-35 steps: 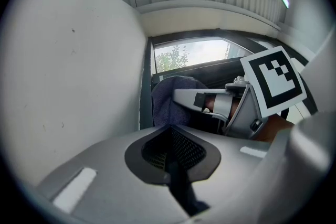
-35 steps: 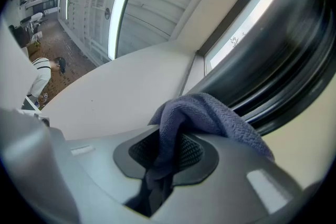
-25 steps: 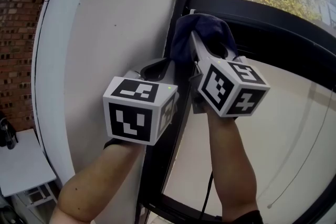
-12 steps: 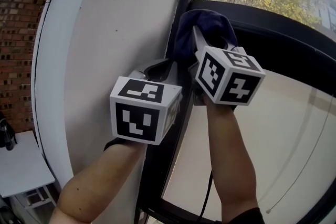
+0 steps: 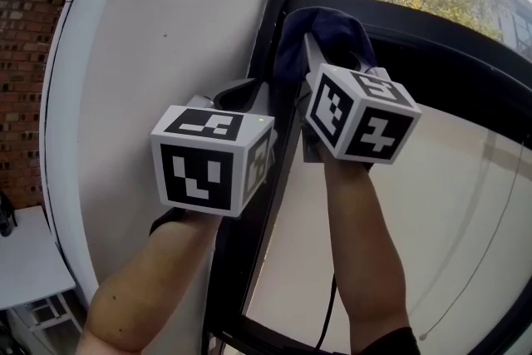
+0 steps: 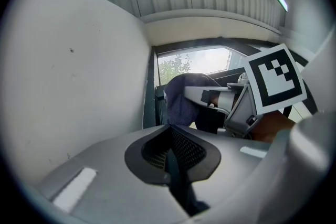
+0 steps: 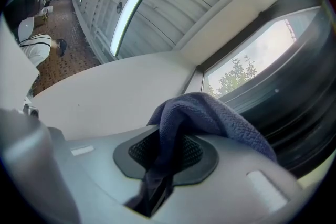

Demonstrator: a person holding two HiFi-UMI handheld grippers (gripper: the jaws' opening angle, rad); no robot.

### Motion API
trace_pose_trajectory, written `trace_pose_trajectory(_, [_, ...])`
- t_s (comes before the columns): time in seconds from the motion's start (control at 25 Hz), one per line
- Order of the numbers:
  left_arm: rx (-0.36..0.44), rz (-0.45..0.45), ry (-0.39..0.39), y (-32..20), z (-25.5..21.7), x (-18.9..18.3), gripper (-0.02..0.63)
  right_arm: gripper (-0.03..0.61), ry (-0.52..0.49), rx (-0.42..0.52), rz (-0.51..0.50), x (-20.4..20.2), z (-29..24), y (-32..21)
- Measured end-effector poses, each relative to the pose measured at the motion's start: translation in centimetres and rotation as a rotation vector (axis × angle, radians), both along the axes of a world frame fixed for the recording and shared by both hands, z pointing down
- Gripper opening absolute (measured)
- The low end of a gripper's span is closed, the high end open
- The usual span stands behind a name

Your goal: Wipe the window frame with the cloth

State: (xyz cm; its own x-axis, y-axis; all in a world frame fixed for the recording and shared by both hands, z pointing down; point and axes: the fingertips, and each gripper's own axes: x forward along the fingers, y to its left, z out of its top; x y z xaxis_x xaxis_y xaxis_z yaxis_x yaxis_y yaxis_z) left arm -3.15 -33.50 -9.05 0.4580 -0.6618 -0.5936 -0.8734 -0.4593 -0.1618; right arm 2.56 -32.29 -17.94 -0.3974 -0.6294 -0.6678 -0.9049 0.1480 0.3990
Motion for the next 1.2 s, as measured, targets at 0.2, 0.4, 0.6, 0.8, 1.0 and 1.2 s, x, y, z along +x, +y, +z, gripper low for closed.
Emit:
trace_pose_trajectory(0.2, [0.002, -0.003, -0.003, 0.3, 0.2, 0.2, -0.006, 0.067, -0.036, -0.010, 0.000, 1.3, 0.0, 0.5])
trace_pose_trajectory(0.4, [-0.001, 0.052, -0.015, 1.4, 0.0, 1.1, -0.006, 0.067, -0.047, -0.024, 0.044, 2.5, 0.1, 0.9])
trace_pose_trajectory(0.6, [0.008, 0.083, -0.022, 2.4, -0.6, 1.7, -0.006, 0.067, -0.059, -0.040, 0.081, 3.7, 0.3, 1.6])
trace_pose_trajectory(0.8, [-0.003, 0.150, -0.027, 3.1, -0.3, 2.9, -0.006, 0.067, -0.086, -0.043, 0.113, 5.6, 0.3, 3.0])
trace_pose_trajectory(1.0, [0.003, 0.182, -0.032, 4.2, -0.1, 4.1, -0.006, 0.067, -0.116, -0.021, 0.159, 7.5, 0.4, 4.3])
trace_pose_trajectory(1.2, [-0.005, 0.208, -0.060, 5.6, 0.3, 6.3, -0.006, 0.067, -0.143, -0.014, 0.164, 10.1, 0.6, 6.0])
